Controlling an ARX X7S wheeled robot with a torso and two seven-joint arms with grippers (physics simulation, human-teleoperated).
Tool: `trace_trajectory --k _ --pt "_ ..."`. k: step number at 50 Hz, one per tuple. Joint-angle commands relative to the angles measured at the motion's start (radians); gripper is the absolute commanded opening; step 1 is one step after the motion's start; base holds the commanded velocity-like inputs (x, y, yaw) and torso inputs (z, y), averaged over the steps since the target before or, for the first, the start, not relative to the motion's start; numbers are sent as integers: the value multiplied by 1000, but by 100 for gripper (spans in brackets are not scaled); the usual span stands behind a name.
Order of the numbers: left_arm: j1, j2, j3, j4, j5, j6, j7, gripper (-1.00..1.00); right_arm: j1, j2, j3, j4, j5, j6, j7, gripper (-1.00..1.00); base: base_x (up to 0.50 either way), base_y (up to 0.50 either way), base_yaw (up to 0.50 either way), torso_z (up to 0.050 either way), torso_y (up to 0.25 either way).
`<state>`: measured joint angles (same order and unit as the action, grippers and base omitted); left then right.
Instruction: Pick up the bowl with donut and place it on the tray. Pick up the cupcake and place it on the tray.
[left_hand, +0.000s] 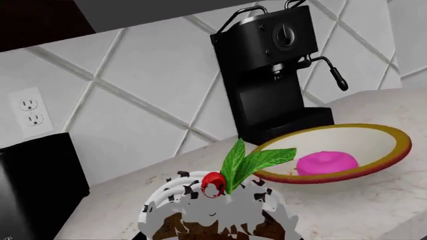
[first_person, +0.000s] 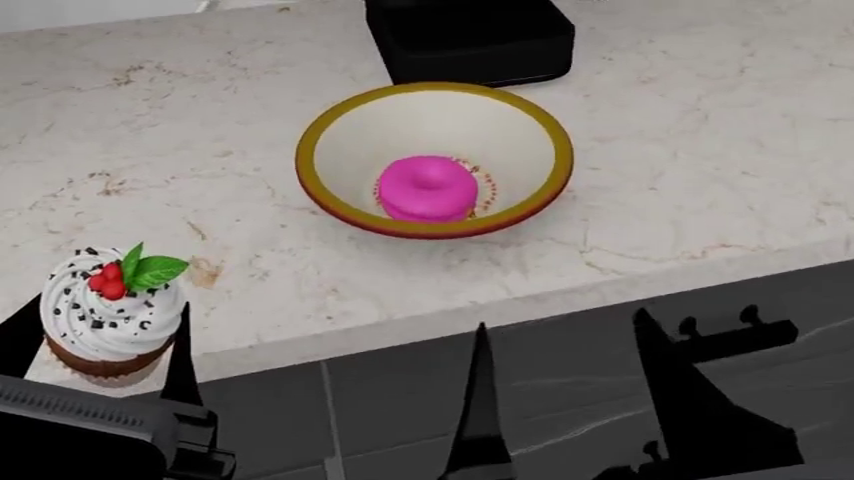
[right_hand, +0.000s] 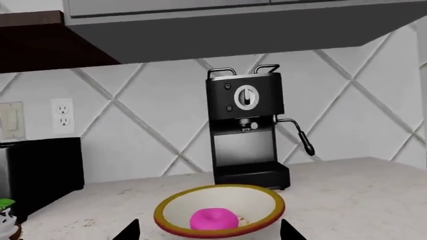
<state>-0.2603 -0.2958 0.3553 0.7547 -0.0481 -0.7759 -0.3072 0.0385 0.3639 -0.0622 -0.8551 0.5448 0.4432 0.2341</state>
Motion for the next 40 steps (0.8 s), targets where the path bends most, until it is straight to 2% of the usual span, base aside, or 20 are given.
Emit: trace_trajectory --k 1,7,20,26,31,36,40 --pt "-2 0 -3 -7 -32 11 -20 -100 31 23 68 -46 80 33 47 100 0 0 0 0 0" --pt "-2 -1 2 -3 -32 11 -22 -100 80 79 194 -123 242 104 137 100 -77 -268 0 0 0" --pt "2 -6 3 18 -33 0 -30 -100 88 140 289 -175 362 99 217 100 -138 -481 0 0 0" --pt "2 -10 -5 38 -38 -15 -32 -100 153 180 261 -181 399 124 273 100 98 -397 0 0 0" --pt "7 -16 -18 58 -42 -25 -35 -100 202 206 231 -181 425 139 316 100 91 -50 0 0 3" --pt "25 -21 -25 62 -43 -11 -40 -100 347 263 91 -185 460 230 391 100 0 0 0 0 0" --pt "38 -26 -34 74 -47 -7 -43 -100 537 260 -42 -138 541 384 447 100 0 0 0 0 0"
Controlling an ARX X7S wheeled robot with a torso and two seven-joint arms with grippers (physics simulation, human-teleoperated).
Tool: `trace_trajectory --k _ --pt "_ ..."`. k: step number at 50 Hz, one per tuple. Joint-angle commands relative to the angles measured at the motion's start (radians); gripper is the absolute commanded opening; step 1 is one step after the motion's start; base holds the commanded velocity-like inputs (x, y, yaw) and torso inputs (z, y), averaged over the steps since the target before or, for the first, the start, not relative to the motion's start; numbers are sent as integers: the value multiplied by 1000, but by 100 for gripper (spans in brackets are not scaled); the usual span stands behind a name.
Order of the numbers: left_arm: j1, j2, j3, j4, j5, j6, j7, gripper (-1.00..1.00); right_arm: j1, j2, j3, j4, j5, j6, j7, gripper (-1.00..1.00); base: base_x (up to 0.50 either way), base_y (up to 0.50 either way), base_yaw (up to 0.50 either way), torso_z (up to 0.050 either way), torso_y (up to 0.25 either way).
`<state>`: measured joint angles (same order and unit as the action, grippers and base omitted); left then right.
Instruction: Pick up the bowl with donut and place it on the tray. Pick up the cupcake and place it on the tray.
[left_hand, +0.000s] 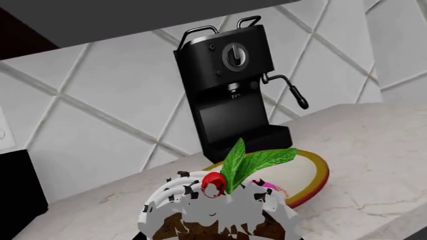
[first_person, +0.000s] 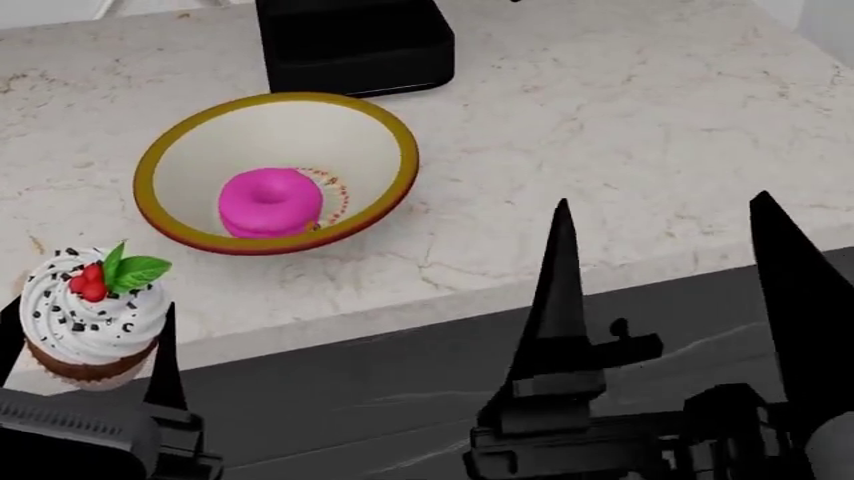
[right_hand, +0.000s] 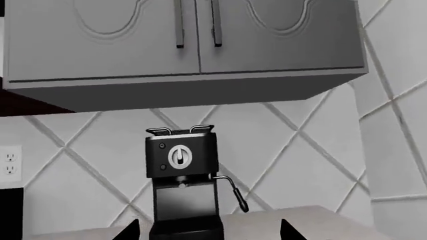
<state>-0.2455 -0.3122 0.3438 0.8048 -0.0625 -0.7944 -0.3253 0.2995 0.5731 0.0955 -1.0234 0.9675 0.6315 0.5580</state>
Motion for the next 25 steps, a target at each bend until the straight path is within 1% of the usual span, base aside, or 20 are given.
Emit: trace_trajectory --k 1,2,7,8,10,11,14,15,20,21,22,25 --pt "27 -10 -26 25 -35 15 -25 -100 327 52 -240 27 133 241 128 100 0 0 0 0 0" --pt "31 -12 -28 24 -35 19 -26 -100 366 48 -261 30 163 267 135 100 0 0 0 0 0" --pt "49 -14 -37 6 -41 50 -25 -100 610 7 -431 95 263 510 238 100 0 0 0 0 0" --pt "51 -15 -38 5 -42 54 -25 -100 665 -3 -480 96 230 559 246 100 0 0 0 0 0" --pt "55 -16 -42 2 -44 60 -25 -100 718 -18 -509 125 246 606 252 100 0 0 0 0 0" --pt "58 -17 -46 2 -46 62 -25 -100 773 -25 -556 130 230 655 245 100 0 0 0 0 0" --pt "61 -18 -52 -5 -52 71 -23 -100 884 -45 -666 130 181 731 207 100 0 0 0 0 0" --pt "63 -18 -53 -6 -53 72 -23 -100 918 -55 -697 137 170 771 221 100 0 0 0 0 0" --pt "67 -21 -60 -4 -58 75 -24 -100 1059 -106 -831 174 134 892 228 100 0 0 0 0 0" --pt "70 -22 -61 -3 -58 77 -24 -100 1092 -114 -876 187 114 916 238 100 0 0 0 0 0" --pt "73 -22 -63 -3 -59 80 -25 -100 1118 -114 -921 201 99 929 251 100 0 0 0 0 0" --pt "87 -26 -74 -11 -63 99 -25 -100 1218 -112 -1039 265 136 935 338 100 0 0 0 0 0"
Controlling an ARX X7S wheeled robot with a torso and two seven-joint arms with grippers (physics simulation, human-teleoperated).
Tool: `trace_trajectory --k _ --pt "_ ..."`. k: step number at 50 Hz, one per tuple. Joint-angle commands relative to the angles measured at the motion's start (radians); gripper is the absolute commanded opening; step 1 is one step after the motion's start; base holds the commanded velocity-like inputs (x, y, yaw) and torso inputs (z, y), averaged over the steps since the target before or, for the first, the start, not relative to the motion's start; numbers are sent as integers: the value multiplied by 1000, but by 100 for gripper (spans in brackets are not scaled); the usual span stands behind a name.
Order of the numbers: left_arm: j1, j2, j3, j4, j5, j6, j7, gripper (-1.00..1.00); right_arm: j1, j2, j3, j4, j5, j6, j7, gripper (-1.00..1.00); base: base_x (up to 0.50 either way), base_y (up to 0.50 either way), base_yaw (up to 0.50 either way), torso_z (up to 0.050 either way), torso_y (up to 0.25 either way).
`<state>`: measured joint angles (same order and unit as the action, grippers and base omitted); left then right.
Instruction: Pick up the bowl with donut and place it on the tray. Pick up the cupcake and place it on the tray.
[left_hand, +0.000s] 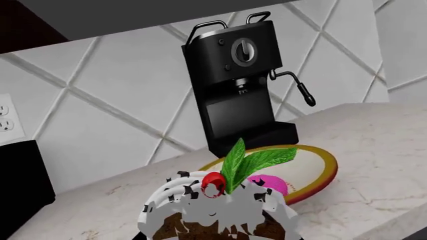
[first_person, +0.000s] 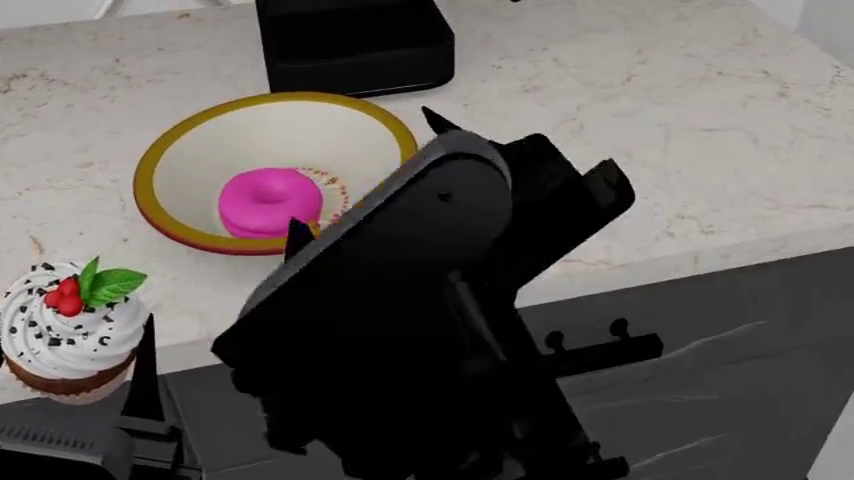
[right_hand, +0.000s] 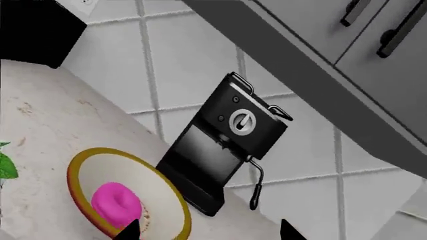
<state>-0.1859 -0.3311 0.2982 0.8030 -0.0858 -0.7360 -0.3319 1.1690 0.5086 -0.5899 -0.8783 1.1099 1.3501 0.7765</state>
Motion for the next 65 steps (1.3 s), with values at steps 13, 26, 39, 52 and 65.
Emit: trace_trajectory --k 13,26,39,52,65 --pt "66 -19 -50 6 -45 68 -29 -100 514 -55 -710 184 -74 124 32 100 0 0 0 0 0" --pt "63 -21 -45 7 -48 68 -32 -100 514 -70 -764 228 -78 120 34 100 0 0 0 0 0" --pt "75 -25 -52 -4 -55 88 -34 -100 707 -53 -1056 310 -278 -42 -221 100 0 0 0 0 0" --pt "77 -29 -55 -2 -59 86 -39 -100 738 -32 -1207 369 -427 -300 -397 100 0 0 0 0 0" --pt "70 -31 -46 -12 -56 85 -44 -100 690 -70 -1288 549 -523 -460 -503 100 0 0 0 0 0"
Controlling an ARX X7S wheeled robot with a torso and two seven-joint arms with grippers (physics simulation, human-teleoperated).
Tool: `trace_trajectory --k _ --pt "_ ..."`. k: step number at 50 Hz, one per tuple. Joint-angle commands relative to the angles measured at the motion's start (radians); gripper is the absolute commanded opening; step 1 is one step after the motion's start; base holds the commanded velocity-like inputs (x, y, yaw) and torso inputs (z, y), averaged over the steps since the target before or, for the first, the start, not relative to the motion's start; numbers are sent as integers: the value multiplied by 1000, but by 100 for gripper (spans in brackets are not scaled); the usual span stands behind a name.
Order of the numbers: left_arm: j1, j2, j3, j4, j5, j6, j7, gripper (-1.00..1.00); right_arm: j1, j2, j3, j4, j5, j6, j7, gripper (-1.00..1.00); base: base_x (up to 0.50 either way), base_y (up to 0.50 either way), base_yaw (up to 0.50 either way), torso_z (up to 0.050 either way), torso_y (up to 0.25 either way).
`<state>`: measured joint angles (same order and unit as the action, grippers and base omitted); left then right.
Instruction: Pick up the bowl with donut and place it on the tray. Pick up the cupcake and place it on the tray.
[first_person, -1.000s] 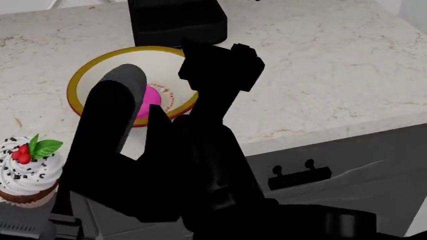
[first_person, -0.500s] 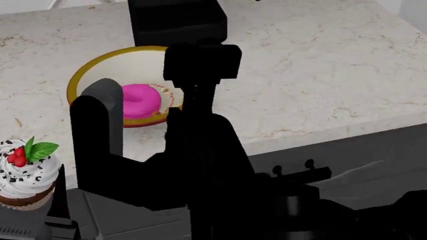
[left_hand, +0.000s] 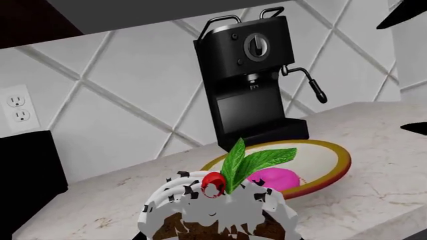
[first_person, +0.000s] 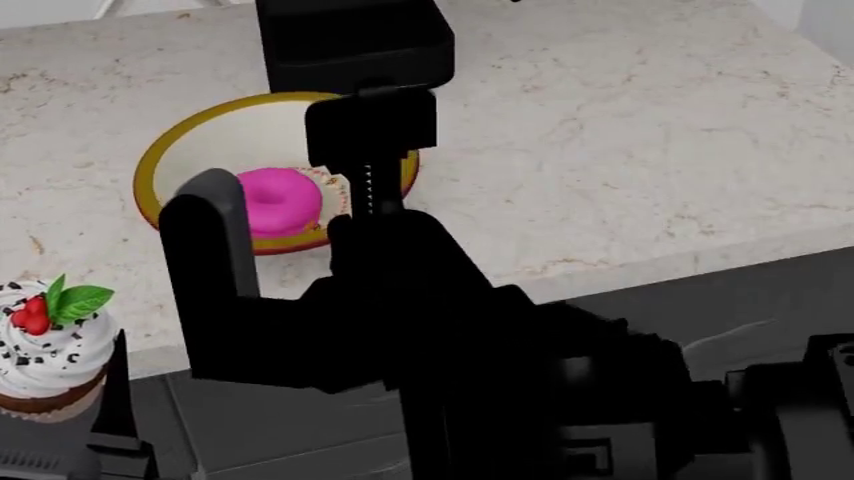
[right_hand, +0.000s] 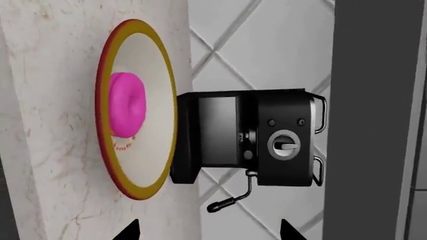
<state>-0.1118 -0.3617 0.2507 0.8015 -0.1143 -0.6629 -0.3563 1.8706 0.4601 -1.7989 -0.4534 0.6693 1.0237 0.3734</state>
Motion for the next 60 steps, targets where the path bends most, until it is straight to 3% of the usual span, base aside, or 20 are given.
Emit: trace_trajectory --k 1,60 --pt "-4 0 2 -11 -28 13 -20 -100 -13 -22 -78 128 -84 -139 -102 100 0 0 0 0 0" --pt "21 -16 3 -32 -39 56 -35 -100 -212 -357 -203 854 -250 -451 -407 100 0 0 0 0 0"
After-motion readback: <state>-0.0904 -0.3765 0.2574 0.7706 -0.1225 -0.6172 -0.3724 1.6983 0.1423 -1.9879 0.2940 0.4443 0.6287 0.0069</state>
